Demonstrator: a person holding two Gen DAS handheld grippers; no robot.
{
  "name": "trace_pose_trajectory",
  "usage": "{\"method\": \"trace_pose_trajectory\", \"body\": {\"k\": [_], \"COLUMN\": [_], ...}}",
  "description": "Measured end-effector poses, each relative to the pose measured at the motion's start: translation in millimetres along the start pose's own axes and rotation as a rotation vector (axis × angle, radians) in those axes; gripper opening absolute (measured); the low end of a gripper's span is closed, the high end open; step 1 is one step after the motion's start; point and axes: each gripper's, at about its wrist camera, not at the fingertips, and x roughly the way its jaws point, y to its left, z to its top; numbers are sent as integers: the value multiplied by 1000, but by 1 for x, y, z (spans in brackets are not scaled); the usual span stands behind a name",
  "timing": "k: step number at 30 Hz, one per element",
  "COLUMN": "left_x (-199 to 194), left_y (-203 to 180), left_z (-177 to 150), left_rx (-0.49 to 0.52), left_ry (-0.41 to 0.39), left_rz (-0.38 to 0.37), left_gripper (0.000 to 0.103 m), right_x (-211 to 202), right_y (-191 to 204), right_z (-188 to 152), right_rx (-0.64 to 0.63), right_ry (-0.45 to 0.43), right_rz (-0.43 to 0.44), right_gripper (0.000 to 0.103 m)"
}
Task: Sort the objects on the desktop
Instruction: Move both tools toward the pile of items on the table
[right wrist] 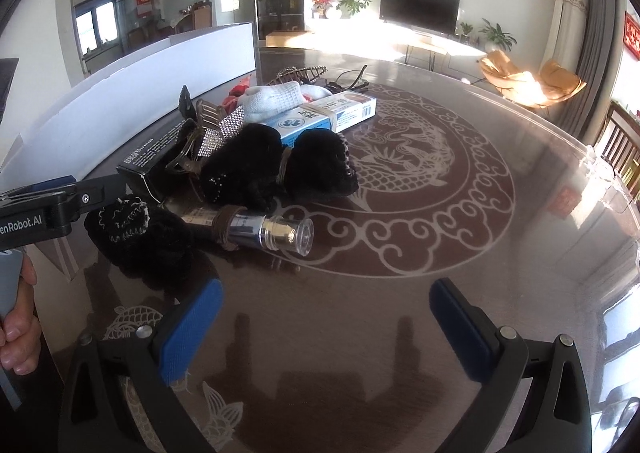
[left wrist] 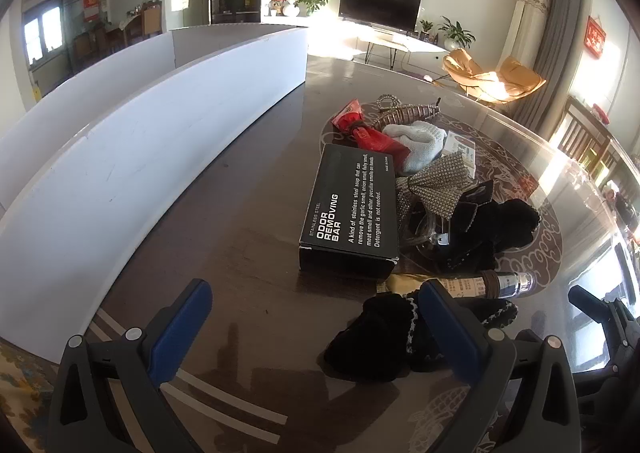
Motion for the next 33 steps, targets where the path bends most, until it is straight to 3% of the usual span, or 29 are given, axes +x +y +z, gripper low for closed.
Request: {"method": "trace_pose_trajectory", "body": {"k": [7,17,20,25,29,33], "left_x": [6,-5,0,8,26,49], "left_y": [12,18,17,6,-16,-32], "left_z": [2,7,6,5,4,6], "left_rx": [-19,119,131,186,279,311], "left_ry": [72,103,136,178,209,189], "left_rz": [-46,-116,-171,-200,-168,-142], "left_gripper": [103,103,103,103,103,103], "right_x": [8,22,38,67,80,80], "right_y": [8,40,46,37,27,26], "right_z": [0,0,15,46,62,64], "right_rx": [-45,-182,-178,-99,-75,-73], "right_ry": [31,85,95,101,104,104], "right_rz": [47,164,154,96,79,81], "right_gripper": [103,103,103,103,103,103]}}
